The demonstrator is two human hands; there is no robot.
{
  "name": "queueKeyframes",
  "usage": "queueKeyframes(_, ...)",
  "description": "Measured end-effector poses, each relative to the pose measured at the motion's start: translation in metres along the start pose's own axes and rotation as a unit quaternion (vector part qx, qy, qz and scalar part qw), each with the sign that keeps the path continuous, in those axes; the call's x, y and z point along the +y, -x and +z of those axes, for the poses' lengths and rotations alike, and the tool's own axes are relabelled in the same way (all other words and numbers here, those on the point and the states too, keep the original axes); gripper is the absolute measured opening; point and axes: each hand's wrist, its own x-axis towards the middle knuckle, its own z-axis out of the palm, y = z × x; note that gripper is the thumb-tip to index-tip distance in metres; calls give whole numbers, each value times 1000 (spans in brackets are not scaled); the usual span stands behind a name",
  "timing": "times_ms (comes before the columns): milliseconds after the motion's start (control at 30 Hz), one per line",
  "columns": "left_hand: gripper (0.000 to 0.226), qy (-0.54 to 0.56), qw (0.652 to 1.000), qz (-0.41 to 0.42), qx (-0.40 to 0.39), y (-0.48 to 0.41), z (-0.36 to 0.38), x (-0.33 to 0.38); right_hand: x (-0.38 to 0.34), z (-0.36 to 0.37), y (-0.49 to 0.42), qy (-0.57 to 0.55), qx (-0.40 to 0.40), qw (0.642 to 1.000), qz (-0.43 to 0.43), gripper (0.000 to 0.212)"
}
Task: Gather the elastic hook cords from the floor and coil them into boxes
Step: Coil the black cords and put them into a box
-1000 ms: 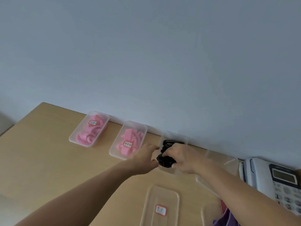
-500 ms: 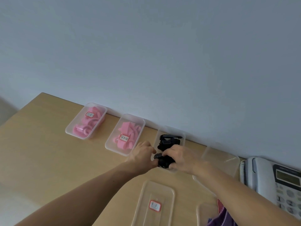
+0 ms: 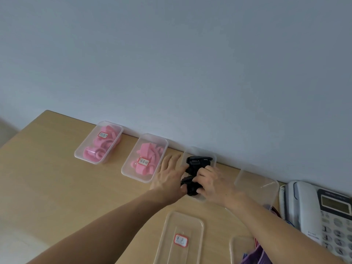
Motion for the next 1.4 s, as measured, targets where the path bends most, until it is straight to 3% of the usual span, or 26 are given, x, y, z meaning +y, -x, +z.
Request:
queueKeyframes(67, 73, -22, 998, 42, -28, -3, 0, 1, -3, -3, 2, 11, 18, 1000, -9, 31)
queueKeyframes(200, 67, -66, 989, 98, -92, -8, 2, 2, -7, 0, 9, 36, 79, 996, 9, 28)
queueKeyframes(333, 64, -64, 987, 92, -112, -12, 4, -1, -8, 7, 11, 2, 51, 996, 72, 30)
queueKeyframes(500, 62, -46, 989, 96, -102, -17, -1, 0, -13, 8, 11, -68, 33, 989, 127, 40)
queueKeyframes(867, 63, 63, 987, 137, -59, -8, -19, -7, -56, -34, 39, -61, 132, 955, 258, 46)
queueKeyframes(1267, 66, 33, 968, 217, -118, 44, -20, -53, -152, 6, 66, -98, 57, 899, 423, 42)
queueKeyframes(1400, 64, 18, 960, 230, -160, 64, -7, -70, -178, 31, 67, -110, -4, 853, 510, 58)
